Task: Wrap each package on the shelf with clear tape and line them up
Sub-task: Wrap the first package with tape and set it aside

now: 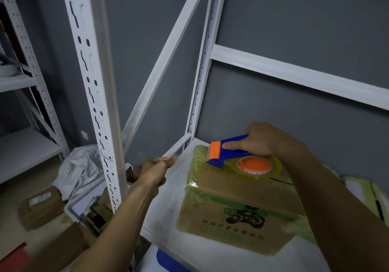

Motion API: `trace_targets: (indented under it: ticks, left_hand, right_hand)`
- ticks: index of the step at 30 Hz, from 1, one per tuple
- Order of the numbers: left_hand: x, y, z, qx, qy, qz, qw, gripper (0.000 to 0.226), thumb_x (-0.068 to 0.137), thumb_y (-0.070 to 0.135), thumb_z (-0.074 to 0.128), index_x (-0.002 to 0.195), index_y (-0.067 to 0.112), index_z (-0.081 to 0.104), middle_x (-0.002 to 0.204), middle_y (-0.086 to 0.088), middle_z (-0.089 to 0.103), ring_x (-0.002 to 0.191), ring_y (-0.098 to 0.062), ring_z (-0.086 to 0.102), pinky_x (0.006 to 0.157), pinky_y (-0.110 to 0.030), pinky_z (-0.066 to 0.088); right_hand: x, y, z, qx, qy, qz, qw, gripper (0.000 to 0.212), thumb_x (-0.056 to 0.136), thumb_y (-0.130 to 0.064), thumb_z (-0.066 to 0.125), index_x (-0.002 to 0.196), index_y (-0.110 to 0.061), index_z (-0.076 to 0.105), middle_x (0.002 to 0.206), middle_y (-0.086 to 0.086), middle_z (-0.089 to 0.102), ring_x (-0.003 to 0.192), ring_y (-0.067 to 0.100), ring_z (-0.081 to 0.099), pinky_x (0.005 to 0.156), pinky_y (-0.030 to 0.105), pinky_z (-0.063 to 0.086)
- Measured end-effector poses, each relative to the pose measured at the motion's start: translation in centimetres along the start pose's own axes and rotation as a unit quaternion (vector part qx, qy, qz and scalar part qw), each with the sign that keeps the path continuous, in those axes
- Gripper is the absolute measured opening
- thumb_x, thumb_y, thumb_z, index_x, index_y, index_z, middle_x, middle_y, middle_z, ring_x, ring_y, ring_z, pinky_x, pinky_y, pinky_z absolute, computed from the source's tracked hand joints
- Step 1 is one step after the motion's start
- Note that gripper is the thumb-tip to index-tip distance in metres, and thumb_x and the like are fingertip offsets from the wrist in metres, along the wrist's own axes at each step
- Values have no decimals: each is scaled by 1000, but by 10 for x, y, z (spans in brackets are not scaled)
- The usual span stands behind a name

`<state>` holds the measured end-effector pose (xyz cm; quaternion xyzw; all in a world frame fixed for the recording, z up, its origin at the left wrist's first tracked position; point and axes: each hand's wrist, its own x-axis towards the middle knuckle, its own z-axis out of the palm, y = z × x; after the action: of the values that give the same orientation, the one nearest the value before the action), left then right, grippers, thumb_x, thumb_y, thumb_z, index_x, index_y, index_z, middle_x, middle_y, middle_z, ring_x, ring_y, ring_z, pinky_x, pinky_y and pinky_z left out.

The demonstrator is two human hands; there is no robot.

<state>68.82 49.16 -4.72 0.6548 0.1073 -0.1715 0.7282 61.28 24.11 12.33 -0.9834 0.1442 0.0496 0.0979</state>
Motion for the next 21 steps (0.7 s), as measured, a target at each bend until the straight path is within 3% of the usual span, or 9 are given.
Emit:
trace_targets:
  ticks: [4,8,12,14,17,19,21]
  left_hand:
    - [6,-8,7,18,9,2,1000,31,80,34,86,99,13,74,76,5,65,57,-16,32,48,-26,31]
    - [9,-24,15,14,-13,-30,999,34,79,36,87,100,14,73,65,5,55,54,-16,26,46,-26,24]
    - [8,-44,25,-17,-83,-75,994,31,82,36,84,104,17,72,85,-6,57,62,-17,28,47,-26,21]
    - [6,-46,30,-33,-88,-82,992,24,84,31,82,101,18,73,88,-8,58,69,-20,30,50,-29,20]
    - [1,-43,31,-12,-81,-70,994,21,82,33,83,96,19,75,80,-5,56,62,-16,29,51,-28,19]
    - [-3,-38,29,21,-60,-41,997,26,80,35,85,99,21,73,75,-1,57,54,-12,39,48,-22,30]
    - [-6,-32,27,31,-29,13,999,34,78,23,88,105,20,68,90,0,61,69,-9,57,58,-17,41]
  right_hand:
    - [6,-3,0,-20,-5,8,1000,72,70,-86,65,71,-14,60,66,4,61,58,18,56,57,30,39]
    - [9,0,5,-13,-14,8,1000,78,65,-91,61,71,-13,62,63,4,59,57,17,55,60,31,40]
    - [4,3,9,-7,3,-17,1000,90,47,-100,46,67,-13,58,58,3,54,55,18,54,60,33,41]
    - [3,6,13,-3,30,-35,999,92,50,-100,43,71,-11,58,64,4,59,60,19,58,62,34,43]
    - [2,12,19,26,94,-58,994,70,72,-88,55,80,-18,57,76,3,63,71,19,60,62,34,44]
    - [1,15,23,67,155,-81,982,52,82,-72,65,77,-22,53,74,-1,61,69,17,58,58,32,42]
    - [0,14,25,106,203,-97,969,44,85,-64,70,73,-23,55,72,-4,62,69,15,59,58,31,45]
